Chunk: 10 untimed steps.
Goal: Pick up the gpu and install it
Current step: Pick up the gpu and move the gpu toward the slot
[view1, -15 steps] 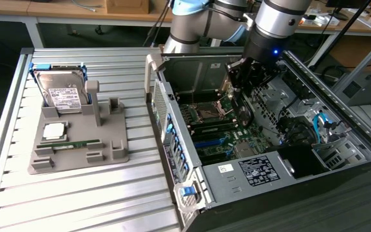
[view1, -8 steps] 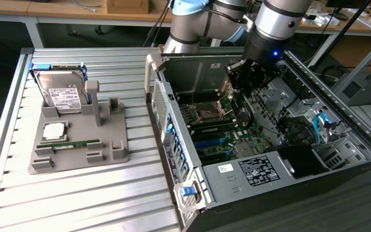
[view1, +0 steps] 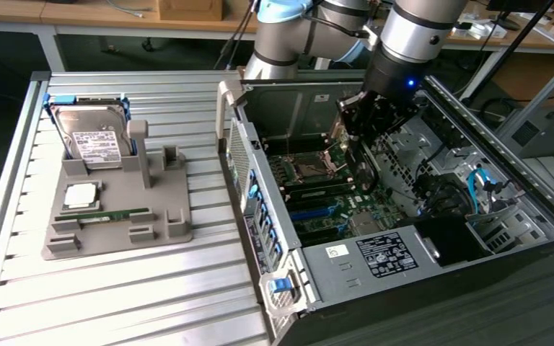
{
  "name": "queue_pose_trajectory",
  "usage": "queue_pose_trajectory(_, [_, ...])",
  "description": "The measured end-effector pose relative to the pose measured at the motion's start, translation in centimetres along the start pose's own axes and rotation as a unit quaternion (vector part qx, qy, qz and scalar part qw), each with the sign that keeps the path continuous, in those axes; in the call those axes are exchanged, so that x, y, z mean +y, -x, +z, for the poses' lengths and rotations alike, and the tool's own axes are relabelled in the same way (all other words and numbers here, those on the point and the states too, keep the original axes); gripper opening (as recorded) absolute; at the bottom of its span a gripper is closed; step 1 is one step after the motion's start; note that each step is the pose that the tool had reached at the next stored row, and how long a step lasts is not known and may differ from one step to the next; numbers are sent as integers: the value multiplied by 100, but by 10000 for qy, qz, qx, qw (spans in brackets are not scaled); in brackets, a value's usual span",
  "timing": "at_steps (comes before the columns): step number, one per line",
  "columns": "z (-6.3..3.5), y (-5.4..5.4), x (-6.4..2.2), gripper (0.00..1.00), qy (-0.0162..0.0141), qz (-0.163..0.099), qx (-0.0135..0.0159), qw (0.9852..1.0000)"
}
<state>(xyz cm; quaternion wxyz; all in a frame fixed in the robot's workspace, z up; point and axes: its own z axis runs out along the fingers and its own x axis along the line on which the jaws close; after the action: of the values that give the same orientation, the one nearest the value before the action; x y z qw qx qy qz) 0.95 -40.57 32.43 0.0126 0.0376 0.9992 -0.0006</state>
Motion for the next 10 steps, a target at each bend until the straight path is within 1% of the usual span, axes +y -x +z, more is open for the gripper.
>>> queue_pose_trajectory(10, [43, 12, -8, 27, 0, 0, 0, 10000])
